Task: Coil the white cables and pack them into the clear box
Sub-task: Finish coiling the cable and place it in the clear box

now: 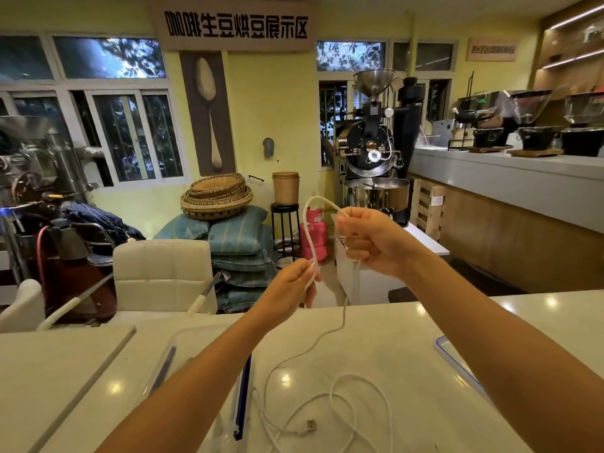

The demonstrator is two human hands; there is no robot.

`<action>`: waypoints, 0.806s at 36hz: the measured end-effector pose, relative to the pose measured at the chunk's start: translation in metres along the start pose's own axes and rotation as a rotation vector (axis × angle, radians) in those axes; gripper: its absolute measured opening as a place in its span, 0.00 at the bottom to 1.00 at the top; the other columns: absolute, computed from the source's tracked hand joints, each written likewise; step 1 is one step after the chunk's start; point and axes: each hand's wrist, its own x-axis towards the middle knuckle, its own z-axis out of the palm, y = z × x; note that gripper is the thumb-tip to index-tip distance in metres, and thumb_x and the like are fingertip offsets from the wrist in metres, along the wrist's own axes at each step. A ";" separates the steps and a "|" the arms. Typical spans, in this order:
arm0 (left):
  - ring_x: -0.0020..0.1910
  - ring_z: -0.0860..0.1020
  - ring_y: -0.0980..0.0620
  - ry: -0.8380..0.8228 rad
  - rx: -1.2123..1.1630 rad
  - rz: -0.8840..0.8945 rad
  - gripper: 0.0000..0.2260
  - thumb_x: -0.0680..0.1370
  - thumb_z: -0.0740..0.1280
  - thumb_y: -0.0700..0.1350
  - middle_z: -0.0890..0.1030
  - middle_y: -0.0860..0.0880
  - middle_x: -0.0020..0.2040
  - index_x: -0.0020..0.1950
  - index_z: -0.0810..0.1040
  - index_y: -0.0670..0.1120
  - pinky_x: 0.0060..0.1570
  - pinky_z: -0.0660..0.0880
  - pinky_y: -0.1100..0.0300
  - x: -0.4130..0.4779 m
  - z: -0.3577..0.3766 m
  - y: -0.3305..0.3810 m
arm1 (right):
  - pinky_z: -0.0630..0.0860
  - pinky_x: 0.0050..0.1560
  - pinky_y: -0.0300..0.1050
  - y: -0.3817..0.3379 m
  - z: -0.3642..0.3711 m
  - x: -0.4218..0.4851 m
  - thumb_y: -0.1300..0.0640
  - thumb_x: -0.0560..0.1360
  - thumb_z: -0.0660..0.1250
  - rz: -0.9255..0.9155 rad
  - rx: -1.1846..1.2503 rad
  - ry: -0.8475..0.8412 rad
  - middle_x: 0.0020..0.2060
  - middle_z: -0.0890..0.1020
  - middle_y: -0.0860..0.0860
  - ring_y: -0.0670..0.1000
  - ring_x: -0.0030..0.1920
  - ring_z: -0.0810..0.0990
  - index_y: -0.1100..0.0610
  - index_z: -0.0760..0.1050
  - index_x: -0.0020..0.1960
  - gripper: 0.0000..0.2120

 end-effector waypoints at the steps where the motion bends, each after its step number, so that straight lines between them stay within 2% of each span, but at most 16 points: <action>1: 0.22 0.67 0.58 -0.005 -0.041 -0.008 0.15 0.81 0.51 0.40 0.71 0.53 0.21 0.37 0.69 0.46 0.31 0.64 0.61 -0.002 0.002 -0.001 | 0.61 0.18 0.31 -0.002 -0.001 0.003 0.59 0.74 0.63 -0.003 0.010 0.036 0.22 0.70 0.47 0.41 0.18 0.63 0.57 0.71 0.36 0.07; 4: 0.21 0.65 0.57 -0.008 -0.198 -0.011 0.15 0.82 0.50 0.40 0.68 0.53 0.19 0.37 0.68 0.44 0.28 0.63 0.63 -0.008 0.006 -0.001 | 0.60 0.17 0.31 -0.005 -0.004 0.011 0.58 0.79 0.56 -0.004 0.049 0.124 0.21 0.71 0.47 0.41 0.17 0.62 0.57 0.70 0.41 0.10; 9: 0.19 0.64 0.57 -0.003 -0.459 0.015 0.17 0.82 0.48 0.39 0.66 0.53 0.19 0.36 0.68 0.42 0.24 0.66 0.67 -0.017 0.009 0.013 | 0.58 0.16 0.32 0.000 -0.014 0.023 0.57 0.80 0.56 -0.007 0.095 0.317 0.17 0.67 0.46 0.42 0.16 0.60 0.56 0.66 0.37 0.12; 14: 0.21 0.63 0.55 -0.021 -0.607 0.071 0.17 0.81 0.49 0.42 0.65 0.52 0.20 0.35 0.68 0.42 0.29 0.65 0.63 -0.024 0.007 0.028 | 0.57 0.17 0.32 0.015 -0.025 0.026 0.57 0.79 0.57 0.027 0.086 0.450 0.19 0.67 0.46 0.41 0.16 0.60 0.56 0.67 0.39 0.11; 17: 0.20 0.64 0.56 -0.059 -0.632 0.104 0.15 0.80 0.51 0.43 0.66 0.53 0.20 0.36 0.69 0.42 0.33 0.64 0.59 -0.028 0.005 0.035 | 0.58 0.19 0.33 0.025 -0.024 0.026 0.56 0.79 0.59 0.063 0.004 0.502 0.23 0.67 0.48 0.42 0.19 0.60 0.57 0.68 0.39 0.10; 21: 0.22 0.69 0.56 -0.132 -0.623 0.134 0.10 0.78 0.54 0.41 0.70 0.53 0.21 0.38 0.69 0.43 0.34 0.67 0.60 -0.028 0.004 0.039 | 0.61 0.27 0.38 0.038 -0.016 0.027 0.55 0.78 0.61 0.118 -0.303 0.548 0.28 0.67 0.51 0.46 0.26 0.62 0.57 0.68 0.37 0.11; 25: 0.24 0.72 0.56 -0.133 -0.636 0.149 0.07 0.77 0.56 0.39 0.73 0.52 0.24 0.40 0.70 0.44 0.31 0.71 0.64 -0.026 0.003 0.043 | 0.68 0.33 0.38 0.048 0.000 0.028 0.59 0.77 0.61 0.109 -0.558 0.458 0.30 0.71 0.51 0.47 0.30 0.68 0.56 0.71 0.35 0.12; 27: 0.24 0.73 0.56 -0.082 -0.635 0.141 0.05 0.76 0.58 0.40 0.75 0.52 0.24 0.40 0.71 0.44 0.31 0.73 0.65 -0.023 0.002 0.045 | 0.75 0.44 0.43 0.050 0.009 0.027 0.61 0.77 0.60 0.114 -0.688 0.357 0.31 0.73 0.51 0.49 0.36 0.72 0.55 0.72 0.34 0.13; 28: 0.24 0.73 0.57 -0.046 -0.623 0.135 0.06 0.76 0.58 0.40 0.75 0.52 0.24 0.39 0.71 0.44 0.31 0.73 0.65 -0.021 0.002 0.045 | 0.75 0.48 0.44 0.050 0.013 0.027 0.60 0.77 0.59 0.110 -0.745 0.301 0.32 0.75 0.50 0.49 0.38 0.74 0.55 0.73 0.34 0.14; 29: 0.25 0.73 0.57 -0.008 -0.611 0.126 0.08 0.77 0.58 0.39 0.76 0.52 0.24 0.39 0.72 0.44 0.32 0.73 0.65 -0.019 0.001 0.045 | 0.74 0.49 0.42 0.050 0.017 0.026 0.59 0.78 0.57 0.097 -0.785 0.250 0.33 0.75 0.49 0.49 0.40 0.75 0.54 0.73 0.34 0.15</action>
